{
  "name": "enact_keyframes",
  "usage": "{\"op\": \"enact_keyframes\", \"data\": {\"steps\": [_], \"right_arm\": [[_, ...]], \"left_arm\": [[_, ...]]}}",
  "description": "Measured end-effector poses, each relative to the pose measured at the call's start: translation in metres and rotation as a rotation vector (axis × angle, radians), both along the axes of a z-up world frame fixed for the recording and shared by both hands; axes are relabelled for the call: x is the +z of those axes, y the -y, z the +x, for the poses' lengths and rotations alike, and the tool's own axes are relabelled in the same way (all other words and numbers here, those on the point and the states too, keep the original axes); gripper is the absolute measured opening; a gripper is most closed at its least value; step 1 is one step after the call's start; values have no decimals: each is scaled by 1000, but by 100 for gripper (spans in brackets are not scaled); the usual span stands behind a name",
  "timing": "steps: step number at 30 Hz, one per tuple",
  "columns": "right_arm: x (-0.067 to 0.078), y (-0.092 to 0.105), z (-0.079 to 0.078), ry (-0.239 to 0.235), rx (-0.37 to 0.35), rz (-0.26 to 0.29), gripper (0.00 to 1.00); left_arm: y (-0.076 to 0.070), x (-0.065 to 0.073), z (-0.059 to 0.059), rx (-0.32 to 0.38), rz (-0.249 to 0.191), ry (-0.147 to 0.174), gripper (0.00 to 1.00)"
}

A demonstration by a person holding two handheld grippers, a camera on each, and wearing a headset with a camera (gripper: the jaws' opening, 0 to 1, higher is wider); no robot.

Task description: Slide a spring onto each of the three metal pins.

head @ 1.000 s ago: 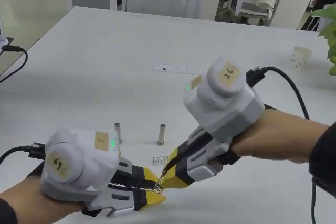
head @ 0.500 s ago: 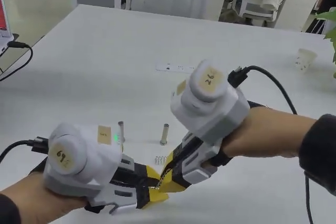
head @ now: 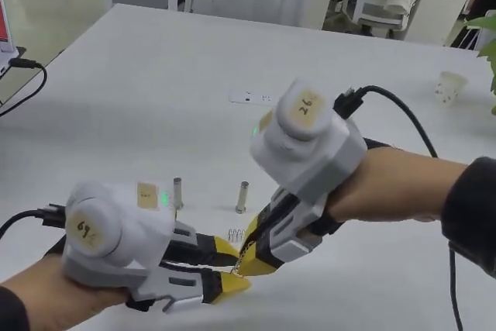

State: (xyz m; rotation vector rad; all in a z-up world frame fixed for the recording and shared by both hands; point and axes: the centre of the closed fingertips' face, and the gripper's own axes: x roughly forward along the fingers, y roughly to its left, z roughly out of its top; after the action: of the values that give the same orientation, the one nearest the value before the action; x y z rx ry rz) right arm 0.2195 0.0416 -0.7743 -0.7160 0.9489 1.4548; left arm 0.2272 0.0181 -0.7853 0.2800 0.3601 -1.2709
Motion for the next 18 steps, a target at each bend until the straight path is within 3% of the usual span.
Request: {"op": "enact_keyframes", "data": {"steps": [8,18], "right_arm": [[2,7,7,10,-9,-20,9],[9,23,20,27,-49,-28,9]], "left_arm": [[-5,-1,3,33,-22,-18,16],[-15,5,17,117,-68,-18,37]]}}
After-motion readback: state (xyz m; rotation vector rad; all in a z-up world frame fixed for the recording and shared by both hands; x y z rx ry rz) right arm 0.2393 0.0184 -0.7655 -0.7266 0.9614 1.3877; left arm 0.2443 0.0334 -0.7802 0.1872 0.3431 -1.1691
